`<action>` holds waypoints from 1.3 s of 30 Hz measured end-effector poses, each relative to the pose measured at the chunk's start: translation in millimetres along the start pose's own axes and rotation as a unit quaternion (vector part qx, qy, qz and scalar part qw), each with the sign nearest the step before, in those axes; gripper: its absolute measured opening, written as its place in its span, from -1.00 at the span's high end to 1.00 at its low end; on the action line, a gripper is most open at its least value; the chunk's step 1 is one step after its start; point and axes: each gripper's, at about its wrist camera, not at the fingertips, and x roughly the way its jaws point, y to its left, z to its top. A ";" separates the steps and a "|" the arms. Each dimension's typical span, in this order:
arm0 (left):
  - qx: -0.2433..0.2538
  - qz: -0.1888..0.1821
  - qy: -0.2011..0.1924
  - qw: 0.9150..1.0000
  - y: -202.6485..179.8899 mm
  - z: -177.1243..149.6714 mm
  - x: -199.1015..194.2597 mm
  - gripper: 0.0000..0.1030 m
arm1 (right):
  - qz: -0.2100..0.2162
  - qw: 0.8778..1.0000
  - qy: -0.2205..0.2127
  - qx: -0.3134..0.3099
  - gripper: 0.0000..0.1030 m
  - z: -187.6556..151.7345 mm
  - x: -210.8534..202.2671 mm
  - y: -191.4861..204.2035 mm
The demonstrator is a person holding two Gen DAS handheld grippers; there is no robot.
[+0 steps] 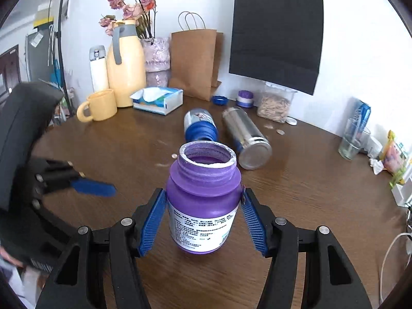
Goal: Flip cup upright
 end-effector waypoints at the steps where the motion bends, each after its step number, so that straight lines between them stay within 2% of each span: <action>1: 0.001 0.004 0.000 1.000 0.8 -2.3 -2.0 -0.52 | 0.003 1.000 -0.001 0.003 -0.26 -3.6 -3.9 -1.6; 8: -0.032 0.028 -0.021 0.999 8.6 -7.9 -22.7 -0.58 | 0.009 1.000 0.012 0.002 -0.26 -31.6 -16.0 3.1; 16: -0.075 0.068 -0.068 0.992 10.2 -18.4 -50.8 -0.62 | 0.017 1.000 0.016 0.006 -0.31 -46.1 -31.8 10.8; 19: -0.074 0.079 -0.083 0.991 6.0 -23.9 -64.2 -0.78 | 0.021 0.999 0.016 0.020 -0.55 -44.4 -47.4 8.2; 23: -0.052 0.115 -0.105 0.986 -9.1 -31.3 -89.2 -0.79 | 0.030 0.998 0.014 0.051 -0.58 -40.9 -73.9 -1.3; 26: -0.055 0.136 -0.120 0.982 -20.4 -40.6 -113.7 -0.79 | 0.024 0.997 0.017 0.072 -0.58 -40.4 -104.7 -5.8; 27: -0.057 0.144 -0.127 0.980 -24.8 -45.7 -123.4 -0.80 | 0.021 0.997 0.017 0.072 -0.58 -40.5 -113.4 -5.3; 29: -0.059 0.147 -0.146 0.977 -34.5 -60.7 -145.7 -0.98 | 0.011 0.997 0.016 0.070 -0.58 -43.5 -135.4 -2.5; 30: -0.058 0.144 -0.153 0.976 -37.7 -67.2 -153.6 -1.00 | 0.005 0.997 0.016 0.071 -0.59 -47.0 -151.4 0.5; 36: -0.047 0.148 -0.167 0.974 -66.1 -118.2 -201.6 -1.00 | 0.021 0.996 -0.001 0.083 -0.61 -70.7 -222.1 20.0; 39: -0.061 0.140 -0.184 0.971 -74.5 -157.6 -223.8 -1.00 | 0.004 0.997 -0.025 0.077 -0.61 -92.6 -254.5 38.3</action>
